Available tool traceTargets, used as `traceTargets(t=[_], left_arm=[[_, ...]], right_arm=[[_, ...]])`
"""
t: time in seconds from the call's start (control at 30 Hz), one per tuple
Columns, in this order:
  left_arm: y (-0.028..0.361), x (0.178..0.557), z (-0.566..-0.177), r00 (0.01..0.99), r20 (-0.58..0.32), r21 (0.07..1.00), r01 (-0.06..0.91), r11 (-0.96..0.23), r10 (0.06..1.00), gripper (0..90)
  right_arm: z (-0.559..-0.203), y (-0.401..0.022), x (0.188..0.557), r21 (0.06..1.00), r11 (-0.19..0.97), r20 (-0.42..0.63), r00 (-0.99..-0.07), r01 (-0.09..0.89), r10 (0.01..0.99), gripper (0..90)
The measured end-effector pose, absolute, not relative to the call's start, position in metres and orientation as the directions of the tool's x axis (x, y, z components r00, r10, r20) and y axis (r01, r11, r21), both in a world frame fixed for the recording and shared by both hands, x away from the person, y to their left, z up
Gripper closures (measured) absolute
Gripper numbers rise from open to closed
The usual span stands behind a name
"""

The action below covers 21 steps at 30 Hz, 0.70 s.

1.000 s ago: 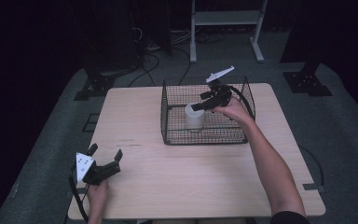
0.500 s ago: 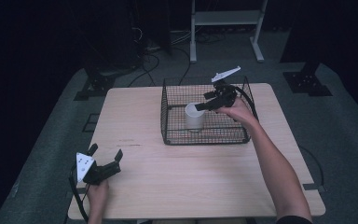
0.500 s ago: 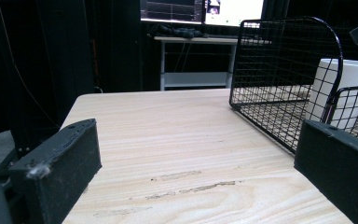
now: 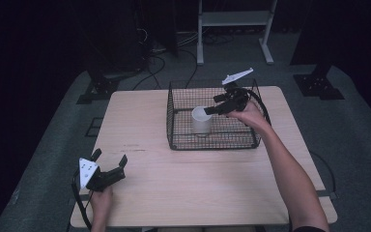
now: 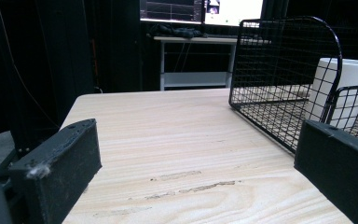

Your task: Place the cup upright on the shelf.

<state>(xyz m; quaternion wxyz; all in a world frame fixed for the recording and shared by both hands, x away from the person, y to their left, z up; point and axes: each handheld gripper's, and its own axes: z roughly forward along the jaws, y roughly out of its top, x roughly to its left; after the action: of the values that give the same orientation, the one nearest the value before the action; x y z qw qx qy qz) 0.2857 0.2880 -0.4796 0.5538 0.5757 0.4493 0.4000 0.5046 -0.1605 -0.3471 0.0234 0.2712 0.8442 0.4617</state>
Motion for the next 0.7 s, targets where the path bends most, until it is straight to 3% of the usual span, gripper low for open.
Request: traceTargets(t=[0.7], left_arm=[[0.287,0.286,-0.480,0.277,-0.031,0.997,0.073,0.011,0.960,0.0]], right_arm=[[-0.352,-0.188,0.469,0.810,0.412,0.212,-0.863,0.418,0.459,14.0]])
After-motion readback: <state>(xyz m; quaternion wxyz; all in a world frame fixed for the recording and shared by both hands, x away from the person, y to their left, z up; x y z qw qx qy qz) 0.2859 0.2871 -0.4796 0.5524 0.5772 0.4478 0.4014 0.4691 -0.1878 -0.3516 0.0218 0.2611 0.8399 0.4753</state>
